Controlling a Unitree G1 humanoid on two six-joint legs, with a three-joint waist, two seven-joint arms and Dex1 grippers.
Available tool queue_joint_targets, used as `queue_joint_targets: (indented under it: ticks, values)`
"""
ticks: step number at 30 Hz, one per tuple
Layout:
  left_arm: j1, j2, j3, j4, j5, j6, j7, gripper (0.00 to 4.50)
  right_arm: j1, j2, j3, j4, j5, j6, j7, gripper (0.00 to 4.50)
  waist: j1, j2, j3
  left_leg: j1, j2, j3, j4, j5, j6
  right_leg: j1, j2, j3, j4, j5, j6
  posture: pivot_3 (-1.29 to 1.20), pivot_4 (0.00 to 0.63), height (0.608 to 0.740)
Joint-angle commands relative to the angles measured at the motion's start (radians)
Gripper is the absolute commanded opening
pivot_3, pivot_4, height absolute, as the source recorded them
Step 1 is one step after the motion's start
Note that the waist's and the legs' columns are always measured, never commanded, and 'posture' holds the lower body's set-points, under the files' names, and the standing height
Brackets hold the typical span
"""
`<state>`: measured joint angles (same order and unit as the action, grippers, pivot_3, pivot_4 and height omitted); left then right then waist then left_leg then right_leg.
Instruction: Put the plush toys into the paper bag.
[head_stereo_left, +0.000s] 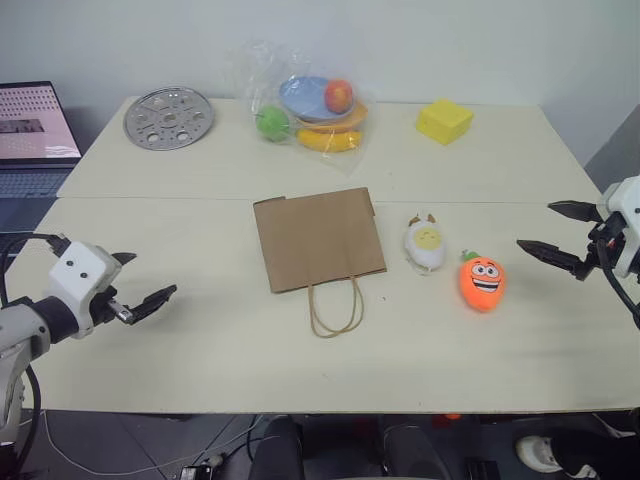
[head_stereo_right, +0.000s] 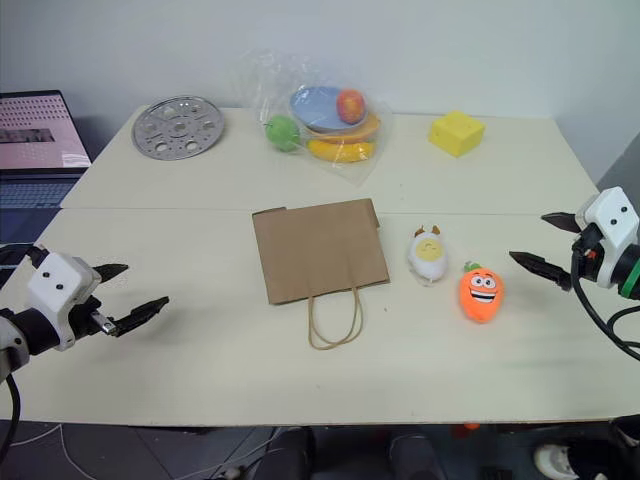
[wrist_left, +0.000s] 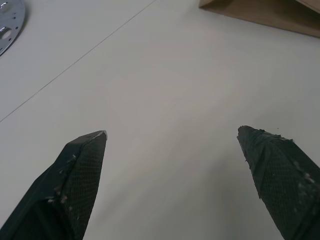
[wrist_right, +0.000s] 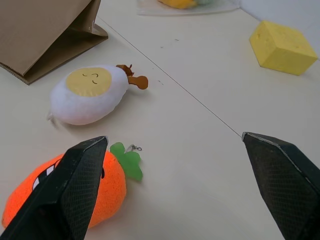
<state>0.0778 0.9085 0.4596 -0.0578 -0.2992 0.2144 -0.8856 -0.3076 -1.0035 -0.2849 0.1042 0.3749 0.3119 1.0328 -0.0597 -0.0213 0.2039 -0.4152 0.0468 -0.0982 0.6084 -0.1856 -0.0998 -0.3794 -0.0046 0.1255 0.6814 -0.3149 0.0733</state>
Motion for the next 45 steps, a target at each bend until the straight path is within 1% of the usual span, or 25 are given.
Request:
queue_joint_targets:
  ticks: [1,5,8,12,22,25,28,31,34,38,41,43,45]
  values:
    - [-0.01,-0.003,0.048,0.004,-0.02,-0.044,-0.005,4.47,-0.018,-0.01,-0.011,-0.013,0.001,-0.016,0.012,4.5,0.0,0.0,0.0,0.0,0.0,0.0,0.0,0.0,0.0,0.0,0.0,0.0,0.0,0.0,0.0,0.0,0.15,0.74]
    - [-0.023,-0.001,0.031,0.028,-0.017,-0.072,-0.008,4.47,-0.035,-0.008,0.001,-0.001,-0.007,-0.026,0.015,4.5,0.0,0.0,0.0,0.0,0.0,0.0,0.0,0.0,0.0,0.0,0.0,0.0,0.0,0.0,0.0,0.0,0.15,0.74]
    - [-0.008,0.0,0.034,0.013,-0.027,-0.066,-0.019,4.47,-0.009,-0.008,-0.009,-0.039,0.009,-0.003,0.016,4.5,0.0,0.0,0.0,0.0,0.0,0.0,0.0,0.0,0.0,0.0,0.0,0.0,0.0,0.0,0.0,0.0,0.15,0.74]
    - [-0.06,0.008,0.012,0.004,-0.029,-0.065,-0.019,4.47,-0.033,-0.001,0.001,-0.035,0.003,-0.012,0.007,4.5,0.001,0.0,0.0,0.0,0.0,0.0,0.0,0.0,0.0,0.0,0.0,0.0,0.0,0.0,0.001,0.0,0.15,0.74]
    - [-0.029,0.013,-0.001,-0.045,-0.02,-0.06,-0.065,4.47,0.002,-0.002,-0.016,-0.07,0.017,-0.001,0.013,4.5,0.0,0.0,0.0,0.0,0.0,0.0,0.0,0.0,0.0,0.0,0.0,0.0,0.001,0.001,0.001,0.0,0.15,0.74]
    - [-0.042,0.019,-0.042,-0.054,0.012,-0.082,-0.072,4.47,0.002,-0.005,-0.009,-0.091,0.012,-0.017,0.017,4.5,0.0,0.0,0.0,0.0,0.0,0.0,0.0,0.0,0.0,0.0,0.0,0.0,0.001,0.001,0.001,0.0,0.15,0.74]
    - [-0.046,0.019,-0.075,-0.099,-0.006,-0.07,-0.097,4.47,0.003,-0.012,-0.01,-0.15,0.037,0.013,0.028,4.5,0.0,0.0,0.0,0.0,0.0,0.0,0.0,0.0,0.0,0.0,0.0,0.0,0.001,0.001,0.001,0.0,0.15,0.74]
    - [-0.037,0.027,-0.127,-0.181,-0.031,-0.043,-0.145,4.47,0.019,-0.026,-0.017,-0.248,0.076,0.064,0.05,4.5,0.001,0.0,0.0,0.0,0.0,0.0,0.0,0.0,0.0,0.0,0.0,0.0,0.001,0.001,0.001,0.0,0.15,0.74]
    - [-0.023,0.051,-0.204,-0.246,-0.031,-0.048,-0.222,4.47,0.049,-0.041,-0.024,-0.358,0.139,0.143,0.072,4.5,0.002,0.0,0.0,0.0,0.0,-0.001,0.0,0.0,0.0,0.0,0.0,0.0,0.001,0.001,0.002,0.0,0.15,0.74]
    - [-0.014,0.084,-0.257,-0.305,-0.055,-0.036,-0.303,4.47,0.113,-0.063,-0.047,-0.502,0.221,0.235,0.092,4.5,0.003,0.0,0.0,0.0,0.0,-0.001,0.0,0.0,0.0,0.0,0.0,0.0,0.001,0.001,0.002,0.0,0.15,0.74]
    - [-0.032,0.094,-0.302,-0.342,-0.066,-0.015,-0.337,4.47,0.145,-0.06,-0.068,-0.595,0.288,0.305,0.073,4.5,0.003,0.0,0.0,0.0,0.0,-0.001,0.0,0.0,0.0,0.0,0.0,0.0,0.0,0.0,0.002,0.0,0.15,0.74]
    - [-0.089,0.062,-0.388,-0.331,-0.034,-0.047,-0.35,4.47,0.172,-0.052,-0.064,-0.664,0.328,0.347,0.05,4.5,0.004,0.0,0.0,0.0,0.0,0.0,0.001,0.0,0.0,0.001,0.0,0.0,0.0,-0.001,0.003,0.0,0.15,0.74]
    - [-0.138,0.03,-0.449,-0.308,-0.007,-0.073,-0.348,4.47,0.191,-0.044,-0.073,-0.71,0.359,0.379,0.024,4.5,0.006,0.0,0.0,0.0,0.0,-0.001,0.001,0.0,0.0,0.001,0.0,0.0,0.0,-0.001,0.005,0.0,0.15,0.74]
